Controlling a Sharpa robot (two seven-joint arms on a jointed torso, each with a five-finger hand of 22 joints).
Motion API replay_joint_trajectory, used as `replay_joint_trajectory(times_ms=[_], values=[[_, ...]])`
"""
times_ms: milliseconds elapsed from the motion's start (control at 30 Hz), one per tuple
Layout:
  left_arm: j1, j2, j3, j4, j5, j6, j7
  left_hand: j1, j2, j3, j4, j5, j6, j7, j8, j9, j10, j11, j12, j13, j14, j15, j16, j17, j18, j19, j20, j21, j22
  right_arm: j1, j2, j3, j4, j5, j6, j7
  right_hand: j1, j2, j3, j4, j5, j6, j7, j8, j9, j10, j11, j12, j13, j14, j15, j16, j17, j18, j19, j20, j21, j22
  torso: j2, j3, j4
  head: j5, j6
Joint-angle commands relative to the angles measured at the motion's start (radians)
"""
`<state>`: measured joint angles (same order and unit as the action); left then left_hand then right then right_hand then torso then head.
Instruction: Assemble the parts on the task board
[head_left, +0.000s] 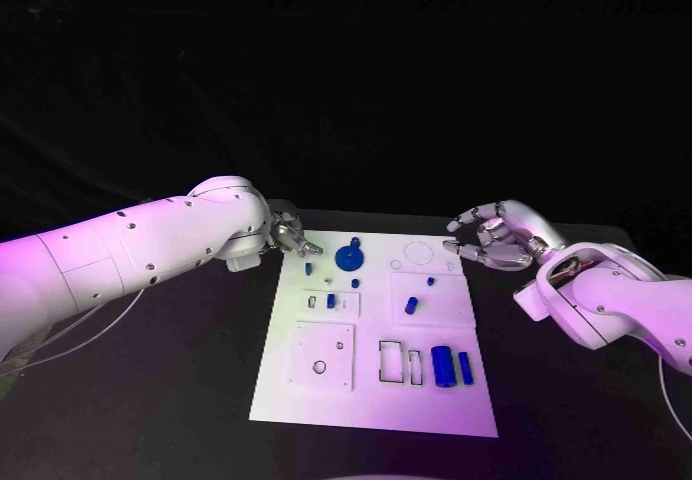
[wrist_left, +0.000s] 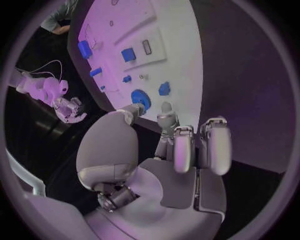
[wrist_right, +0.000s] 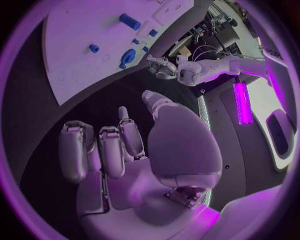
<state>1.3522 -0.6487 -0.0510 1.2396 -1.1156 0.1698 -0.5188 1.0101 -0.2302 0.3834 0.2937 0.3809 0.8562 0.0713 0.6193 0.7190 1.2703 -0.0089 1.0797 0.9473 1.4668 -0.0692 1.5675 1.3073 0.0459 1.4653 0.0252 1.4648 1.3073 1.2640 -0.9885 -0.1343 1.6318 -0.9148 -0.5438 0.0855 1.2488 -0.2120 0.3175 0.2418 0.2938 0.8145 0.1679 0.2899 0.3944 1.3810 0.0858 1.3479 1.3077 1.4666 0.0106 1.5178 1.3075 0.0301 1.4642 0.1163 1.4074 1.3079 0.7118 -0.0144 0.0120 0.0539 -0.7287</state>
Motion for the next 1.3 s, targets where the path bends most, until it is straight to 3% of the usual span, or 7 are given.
replay_joint_trajectory(times_ms=[33,300,700,1300], values=[[-0.004,0.014,-0.001,-0.024,-0.040,0.062,0.006,0.002,0.010,-0.008,-0.001,-0.003,0.003,0.001,-0.004,-0.001,0.000,0.006,0.001,-0.001,0.104,0.005,0.003,0.263,0.003,-0.003,0.007,-0.003,0.035,-0.001,0.001,0.000,-0.001,-0.004,0.008,0.004,-0.004,0.004,-0.002,0.007,0.002,-0.001,-0.005,0.004,0.002,-0.001,-0.007,-0.001,0.045,0.072,-0.006,-0.004,0.131,0.014,0.009,-0.007,-0.005,0.143,0.001,0.0008,-0.0010,0.000,-0.002],[-0.008,0.032,-0.003,-0.056,-0.049,0.068,0.006,0.002,0.013,-0.008,-0.001,-0.003,0.004,0.001,-0.005,-0.002,0.000,0.006,0.001,-0.002,0.104,0.005,0.003,0.263,0.003,-0.003,0.008,-0.003,0.035,-0.001,0.001,0.000,-0.002,-0.004,0.008,0.004,-0.004,0.004,-0.002,0.007,0.002,-0.001,-0.005,0.004,0.002,-0.001,-0.007,-0.001,0.045,0.072,-0.006,-0.004,0.131,0.014,0.009,-0.007,-0.005,0.143,0.000,0.0021,0.0006,-0.001,-0.006],[-0.009,0.044,-0.004,-0.063,-0.025,0.099,0.005,0.009,0.020,-0.008,-0.002,-0.003,0.010,0.000,-0.006,-0.005,0.002,0.006,0.006,0.003,0.104,0.005,0.003,0.263,0.003,-0.001,0.009,-0.001,0.039,-0.001,0.004,0.000,-0.003,-0.004,0.007,0.005,-0.003,0.005,-0.002,0.007,0.003,-0.001,-0.005,0.004,0.002,-0.001,-0.007,-0.001,0.045,0.072,-0.006,-0.005,0.131,0.014,0.009,-0.008,-0.004,0.144,-0.002,0.0022,0.0012,-0.002,-0.009],[-0.018,0.058,-0.010,-0.088,0.003,0.101,0.006,0.060,0.048,0.002,-0.006,-0.002,0.027,-0.003,-0.014,-0.017,0.003,0.003,0.013,0.005,0.104,0.004,0.003,0.263,0.002,0.000,0.010,0.000,0.043,-0.001,0.004,0.000,-0.002,-0.004,0.007,0.006,-0.001,0.007,-0.001,0.007,0.007,-0.001,-0.005,0.005,0.002,0.000,-0.007,-0.001,0.045,0.072,-0.007,-0.005,0.130,0.014,0.008,-0.008,-0.006,0.143,-0.001,0.0017,0.0004,-0.001,-0.011]])
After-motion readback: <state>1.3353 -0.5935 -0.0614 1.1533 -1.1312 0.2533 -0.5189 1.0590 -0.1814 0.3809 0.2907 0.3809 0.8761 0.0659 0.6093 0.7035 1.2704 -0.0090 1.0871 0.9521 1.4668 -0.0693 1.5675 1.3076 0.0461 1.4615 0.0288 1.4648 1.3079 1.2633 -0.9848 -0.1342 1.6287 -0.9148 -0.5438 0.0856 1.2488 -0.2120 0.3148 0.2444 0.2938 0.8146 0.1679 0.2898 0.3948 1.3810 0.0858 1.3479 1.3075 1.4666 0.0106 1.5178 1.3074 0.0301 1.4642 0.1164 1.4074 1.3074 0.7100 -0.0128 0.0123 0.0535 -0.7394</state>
